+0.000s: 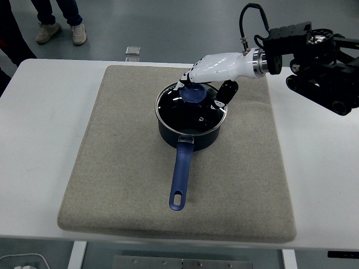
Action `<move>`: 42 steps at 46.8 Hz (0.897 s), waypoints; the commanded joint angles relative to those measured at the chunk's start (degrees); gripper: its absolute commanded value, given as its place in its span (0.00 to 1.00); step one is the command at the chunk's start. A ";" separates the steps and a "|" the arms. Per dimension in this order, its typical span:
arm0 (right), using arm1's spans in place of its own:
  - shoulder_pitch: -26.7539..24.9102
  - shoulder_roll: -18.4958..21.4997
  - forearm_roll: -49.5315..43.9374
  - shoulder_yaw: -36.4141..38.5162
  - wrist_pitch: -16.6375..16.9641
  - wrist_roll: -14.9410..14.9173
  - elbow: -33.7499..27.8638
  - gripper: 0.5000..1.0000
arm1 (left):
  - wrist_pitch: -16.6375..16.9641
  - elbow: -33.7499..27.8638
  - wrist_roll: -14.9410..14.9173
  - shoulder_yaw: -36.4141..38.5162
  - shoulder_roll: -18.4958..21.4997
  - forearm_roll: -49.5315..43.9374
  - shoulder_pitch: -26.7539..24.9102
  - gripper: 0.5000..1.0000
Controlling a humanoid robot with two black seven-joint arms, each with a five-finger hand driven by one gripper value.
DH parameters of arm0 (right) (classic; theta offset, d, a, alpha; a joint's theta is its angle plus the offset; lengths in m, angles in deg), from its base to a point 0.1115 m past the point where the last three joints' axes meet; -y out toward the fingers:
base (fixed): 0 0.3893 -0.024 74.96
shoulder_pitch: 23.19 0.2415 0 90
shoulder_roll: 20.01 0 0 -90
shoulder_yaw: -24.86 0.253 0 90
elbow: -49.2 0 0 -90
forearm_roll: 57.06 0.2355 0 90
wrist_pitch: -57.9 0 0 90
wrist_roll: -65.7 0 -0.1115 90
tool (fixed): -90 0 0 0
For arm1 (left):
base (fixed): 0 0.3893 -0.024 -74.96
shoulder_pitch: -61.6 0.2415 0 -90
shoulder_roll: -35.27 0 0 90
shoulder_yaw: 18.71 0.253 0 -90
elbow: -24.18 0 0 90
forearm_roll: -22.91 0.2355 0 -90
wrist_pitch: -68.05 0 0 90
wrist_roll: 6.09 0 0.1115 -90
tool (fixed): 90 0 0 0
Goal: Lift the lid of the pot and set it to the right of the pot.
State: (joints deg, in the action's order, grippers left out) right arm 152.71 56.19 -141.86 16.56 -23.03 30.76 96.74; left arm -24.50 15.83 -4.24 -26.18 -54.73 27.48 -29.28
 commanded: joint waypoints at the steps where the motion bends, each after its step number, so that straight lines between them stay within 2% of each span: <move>1: 0.23 0.00 0.07 -0.06 0.94 0.04 0.00 0.00 | 0.00 0.00 0.00 0.00 0.00 0.00 0.00 1.00; 6: 0.32 0.00 0.07 -0.06 3.14 0.04 -0.08 0.00 | 0.00 0.00 0.00 0.00 0.00 0.00 0.00 1.00; 17: 0.58 0.00 -0.02 -0.06 5.16 0.31 0.00 0.00 | 0.00 0.00 0.00 0.00 0.00 0.00 0.00 1.00; 42: 2.52 -0.09 0.07 0.30 5.52 0.48 -0.17 0.00 | 0.00 0.00 0.00 0.00 0.00 0.00 0.00 1.00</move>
State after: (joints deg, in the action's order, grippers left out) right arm 154.94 56.10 -141.95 16.80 -17.40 31.24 96.64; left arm -24.50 15.83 -4.24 -26.18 -54.73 27.48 -29.29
